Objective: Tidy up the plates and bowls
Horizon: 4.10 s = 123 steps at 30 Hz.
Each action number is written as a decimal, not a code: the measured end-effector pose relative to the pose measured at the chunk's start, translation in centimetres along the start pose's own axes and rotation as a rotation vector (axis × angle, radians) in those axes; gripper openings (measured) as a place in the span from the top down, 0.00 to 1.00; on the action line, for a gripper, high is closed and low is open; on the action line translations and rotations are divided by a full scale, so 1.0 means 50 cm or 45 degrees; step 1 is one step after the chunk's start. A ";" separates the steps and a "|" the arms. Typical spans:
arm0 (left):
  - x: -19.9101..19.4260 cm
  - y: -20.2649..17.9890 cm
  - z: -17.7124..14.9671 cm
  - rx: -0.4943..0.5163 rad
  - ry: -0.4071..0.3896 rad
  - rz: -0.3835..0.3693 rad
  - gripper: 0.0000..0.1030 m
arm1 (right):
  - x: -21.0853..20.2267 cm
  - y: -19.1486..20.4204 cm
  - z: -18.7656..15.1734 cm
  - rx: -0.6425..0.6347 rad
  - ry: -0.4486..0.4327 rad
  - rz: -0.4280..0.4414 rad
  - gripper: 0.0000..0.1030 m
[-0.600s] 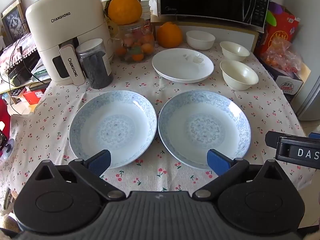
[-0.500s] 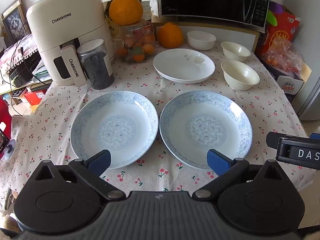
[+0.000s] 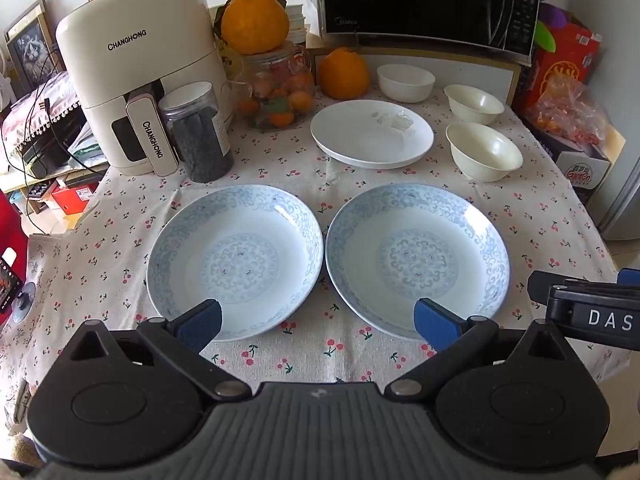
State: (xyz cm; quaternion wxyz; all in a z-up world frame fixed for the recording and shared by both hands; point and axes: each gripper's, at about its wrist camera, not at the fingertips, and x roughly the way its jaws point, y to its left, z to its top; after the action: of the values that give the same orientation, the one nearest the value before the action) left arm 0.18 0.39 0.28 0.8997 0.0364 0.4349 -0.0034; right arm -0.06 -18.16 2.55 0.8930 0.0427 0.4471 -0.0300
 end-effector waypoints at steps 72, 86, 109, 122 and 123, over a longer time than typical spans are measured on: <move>0.005 -0.004 -0.014 0.033 0.013 0.014 0.00 | 0.003 0.001 -0.002 0.009 0.025 0.012 0.00; 0.010 0.000 -0.001 0.109 -0.015 -0.101 0.00 | 0.000 -0.025 0.033 0.012 0.009 0.125 0.00; 0.156 0.070 -0.002 -0.191 0.311 -0.525 0.31 | 0.197 -0.100 0.088 0.196 0.336 0.500 0.19; 0.183 0.100 -0.010 -0.326 0.322 -0.669 0.63 | 0.233 -0.101 0.071 0.276 0.327 0.583 0.64; 0.185 0.101 -0.011 -0.333 0.318 -0.671 0.67 | 0.235 -0.099 0.069 0.280 0.325 0.587 0.66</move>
State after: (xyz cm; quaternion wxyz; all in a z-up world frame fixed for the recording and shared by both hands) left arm 5.72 5.68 -6.98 0.8046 -0.1934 0.5333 -0.1758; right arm 9.27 -23.64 -5.04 0.8028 0.2434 0.5284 0.1309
